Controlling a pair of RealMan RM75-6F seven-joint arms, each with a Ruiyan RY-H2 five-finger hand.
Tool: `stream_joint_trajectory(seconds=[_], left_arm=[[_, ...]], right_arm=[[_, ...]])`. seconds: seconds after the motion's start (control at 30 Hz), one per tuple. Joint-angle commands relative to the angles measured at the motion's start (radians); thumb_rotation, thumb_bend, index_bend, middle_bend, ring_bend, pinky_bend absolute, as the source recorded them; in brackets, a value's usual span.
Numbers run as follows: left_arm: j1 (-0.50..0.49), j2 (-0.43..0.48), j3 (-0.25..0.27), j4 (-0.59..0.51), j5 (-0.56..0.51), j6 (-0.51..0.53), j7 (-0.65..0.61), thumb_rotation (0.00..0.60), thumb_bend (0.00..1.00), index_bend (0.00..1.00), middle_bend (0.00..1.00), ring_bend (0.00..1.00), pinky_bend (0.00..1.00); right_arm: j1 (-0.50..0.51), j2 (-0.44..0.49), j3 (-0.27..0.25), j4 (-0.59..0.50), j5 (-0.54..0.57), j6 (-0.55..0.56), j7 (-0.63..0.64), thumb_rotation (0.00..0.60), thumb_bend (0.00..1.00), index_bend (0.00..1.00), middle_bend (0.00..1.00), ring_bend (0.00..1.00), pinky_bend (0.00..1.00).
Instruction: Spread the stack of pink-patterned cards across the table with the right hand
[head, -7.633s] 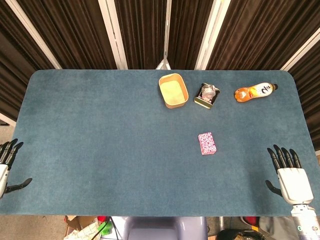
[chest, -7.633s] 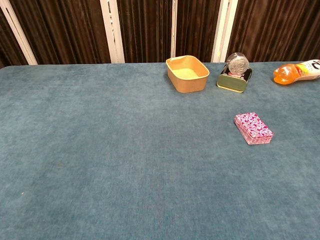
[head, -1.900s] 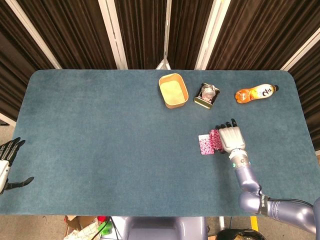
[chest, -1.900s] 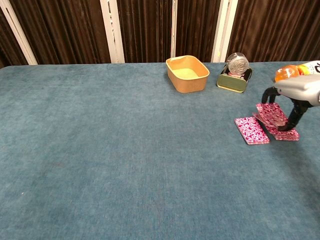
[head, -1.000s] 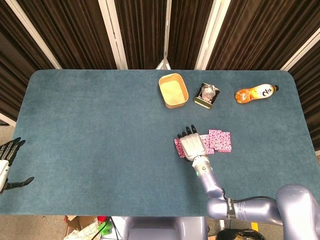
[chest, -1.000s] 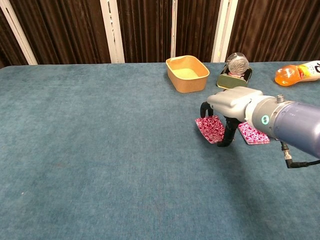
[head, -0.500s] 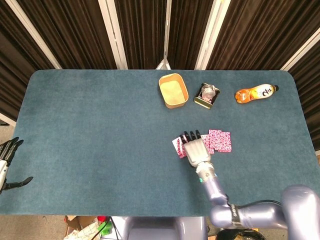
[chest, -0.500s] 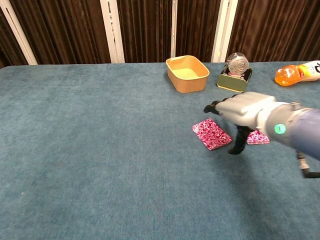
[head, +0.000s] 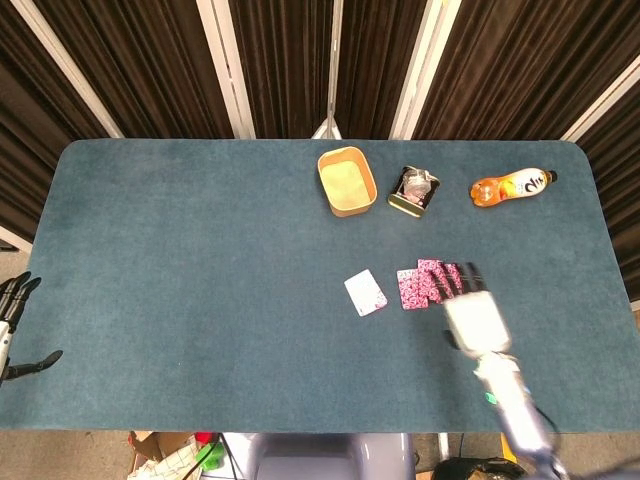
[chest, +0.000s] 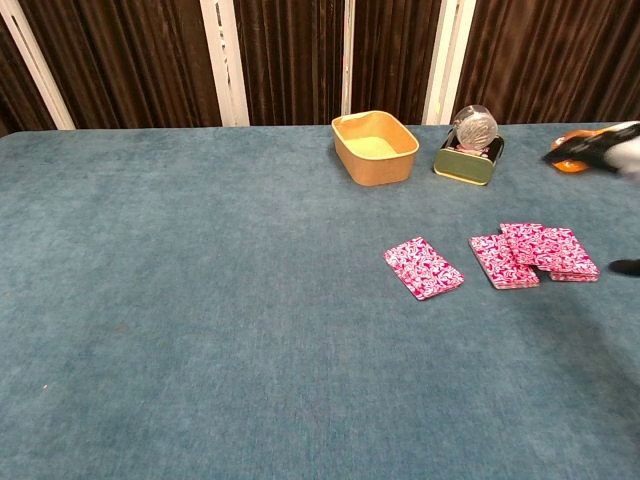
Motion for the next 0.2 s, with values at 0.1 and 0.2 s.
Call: stream_joint_trajectory(seconds=[0.1,0.2], left_arm=[[0.010,-0.015,0.002,0.008,0.015,0.027,0.028,0.600,0.00,0.00,0.00,0.00,0.00],[0.013,-0.018,0.004,0.016,0.024,0.035,0.035,0.600,0.00,0.00,0.00,0.00,0.00]], right_arm=[[-0.263,0.102,-0.114,0.164,-0.238,0.266,0.337,0.600,0.25,0.00,0.00,0.00,0.00],[-0.335,0.105,-0.116,0.262,-0.258,0.317,0.419,0.600,0.25,0.00,0.00,0.00,0.00]])
